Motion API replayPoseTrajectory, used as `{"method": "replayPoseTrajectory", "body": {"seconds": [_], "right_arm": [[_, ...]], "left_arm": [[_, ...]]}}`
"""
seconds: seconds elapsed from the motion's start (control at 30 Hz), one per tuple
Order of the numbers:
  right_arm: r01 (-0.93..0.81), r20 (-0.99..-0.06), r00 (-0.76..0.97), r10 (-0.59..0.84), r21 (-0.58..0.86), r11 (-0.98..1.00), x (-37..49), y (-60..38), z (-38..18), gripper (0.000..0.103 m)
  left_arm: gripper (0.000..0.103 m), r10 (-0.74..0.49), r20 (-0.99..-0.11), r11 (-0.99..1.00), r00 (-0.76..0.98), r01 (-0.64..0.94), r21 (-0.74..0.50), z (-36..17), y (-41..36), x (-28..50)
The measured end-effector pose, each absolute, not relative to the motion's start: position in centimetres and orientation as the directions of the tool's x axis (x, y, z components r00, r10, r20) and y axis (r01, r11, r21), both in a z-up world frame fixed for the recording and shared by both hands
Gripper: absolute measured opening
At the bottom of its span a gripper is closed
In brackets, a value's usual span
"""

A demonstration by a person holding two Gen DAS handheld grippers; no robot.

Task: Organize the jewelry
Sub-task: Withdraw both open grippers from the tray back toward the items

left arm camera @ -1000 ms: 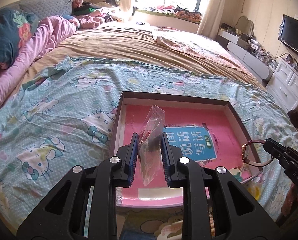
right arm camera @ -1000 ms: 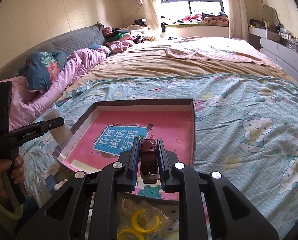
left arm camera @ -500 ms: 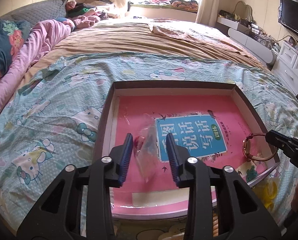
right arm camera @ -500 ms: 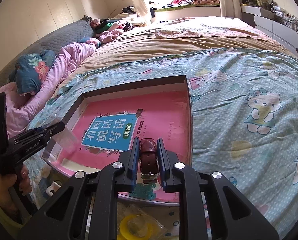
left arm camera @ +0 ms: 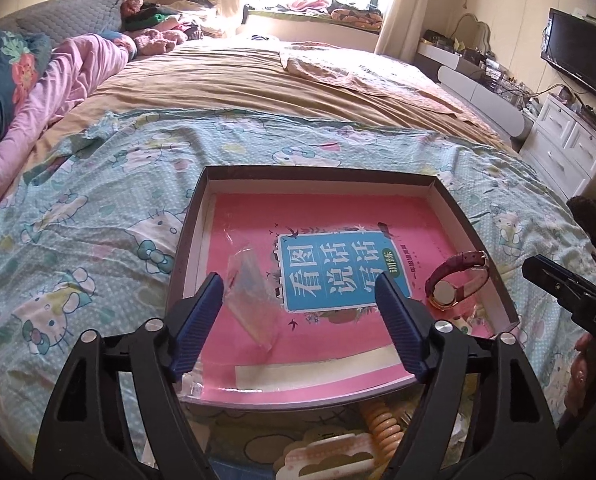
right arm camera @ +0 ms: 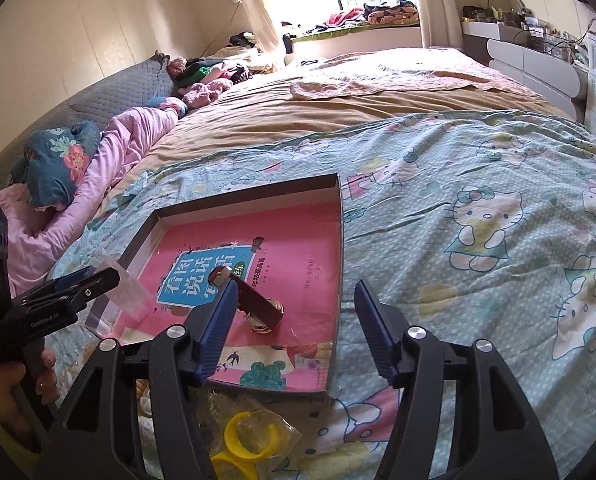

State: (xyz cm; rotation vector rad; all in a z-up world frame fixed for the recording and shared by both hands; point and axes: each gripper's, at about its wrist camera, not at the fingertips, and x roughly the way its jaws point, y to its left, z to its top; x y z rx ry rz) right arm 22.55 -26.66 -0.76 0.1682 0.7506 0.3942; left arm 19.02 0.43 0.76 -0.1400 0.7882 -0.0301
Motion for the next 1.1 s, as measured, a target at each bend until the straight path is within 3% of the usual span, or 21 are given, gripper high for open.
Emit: {"method": "replayPoseTrajectory", "body": {"seconds": [0.27, 0.43, 0.5, 1.1], "right_arm": [[-0.290, -0.587, 0.693, 0.418, 0.304, 0.907, 20.8, -27.7, 1.3, 0.077], [-0.303, -0.562, 0.708, 0.428, 0.306, 0.902, 19.7, -28.1, 2.7, 0.077], [-0.310, -0.554, 0.712, 0.432, 0.305, 0.901, 19.3, -28.3, 3.2, 0.077], [-0.371, -0.548, 0.700, 0.458, 0.268, 0.889, 14.8, -27.8, 4.5, 0.078]], "left_arm": [[0.087, -0.081, -0.655, 0.985, 0.751, -0.040, -0.168, 3.8, 1.5, 17.6], [0.088, -0.070, -0.630, 0.981, 0.774, -0.062, -0.186, 5.4, 2.5, 16.4], [0.093, -0.060, -0.622, 0.979, 0.781, -0.075, -0.188, 5.9, 2.8, 15.9], [0.093, -0.041, -0.597, 0.976, 0.801, -0.096, -0.195, 7.0, 3.8, 10.9]]}}
